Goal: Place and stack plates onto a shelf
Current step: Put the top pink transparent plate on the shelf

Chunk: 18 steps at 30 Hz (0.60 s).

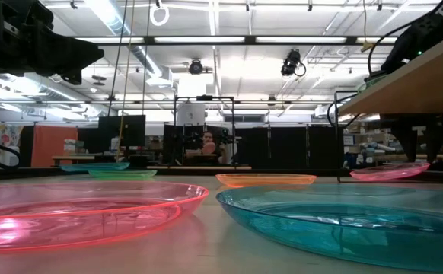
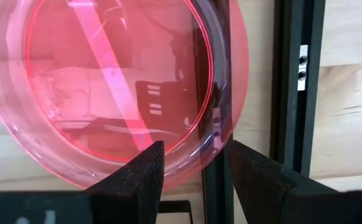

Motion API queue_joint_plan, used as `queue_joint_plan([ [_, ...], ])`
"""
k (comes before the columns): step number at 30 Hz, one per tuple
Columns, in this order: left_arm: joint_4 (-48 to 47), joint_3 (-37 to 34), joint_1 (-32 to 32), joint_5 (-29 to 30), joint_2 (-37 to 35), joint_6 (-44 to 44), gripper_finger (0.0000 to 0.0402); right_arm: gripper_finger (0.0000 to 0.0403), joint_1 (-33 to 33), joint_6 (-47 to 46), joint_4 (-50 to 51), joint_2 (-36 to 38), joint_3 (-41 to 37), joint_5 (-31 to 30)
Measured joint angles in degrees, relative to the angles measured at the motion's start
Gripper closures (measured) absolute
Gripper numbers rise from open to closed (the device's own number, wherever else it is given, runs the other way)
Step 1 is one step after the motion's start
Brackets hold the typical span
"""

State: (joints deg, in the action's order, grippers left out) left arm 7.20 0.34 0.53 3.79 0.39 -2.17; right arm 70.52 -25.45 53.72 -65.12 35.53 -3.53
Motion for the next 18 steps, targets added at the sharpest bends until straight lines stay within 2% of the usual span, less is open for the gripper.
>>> queue_joint_plan([
  [10, 0.0, 0.0, 0.0, 0.0, 0.0, 0.0, 0.0297, 0.022, 0.0, -0.5, -0.5, 0.0, -0.1, -5.9],
  [18, 0.0, 0.0, 0.0, 0.0, 0.0, 0.0, 0.0297, 0.022, 0.0, -1.6, -9.0, 0.1, -6.1, -4.1],
])
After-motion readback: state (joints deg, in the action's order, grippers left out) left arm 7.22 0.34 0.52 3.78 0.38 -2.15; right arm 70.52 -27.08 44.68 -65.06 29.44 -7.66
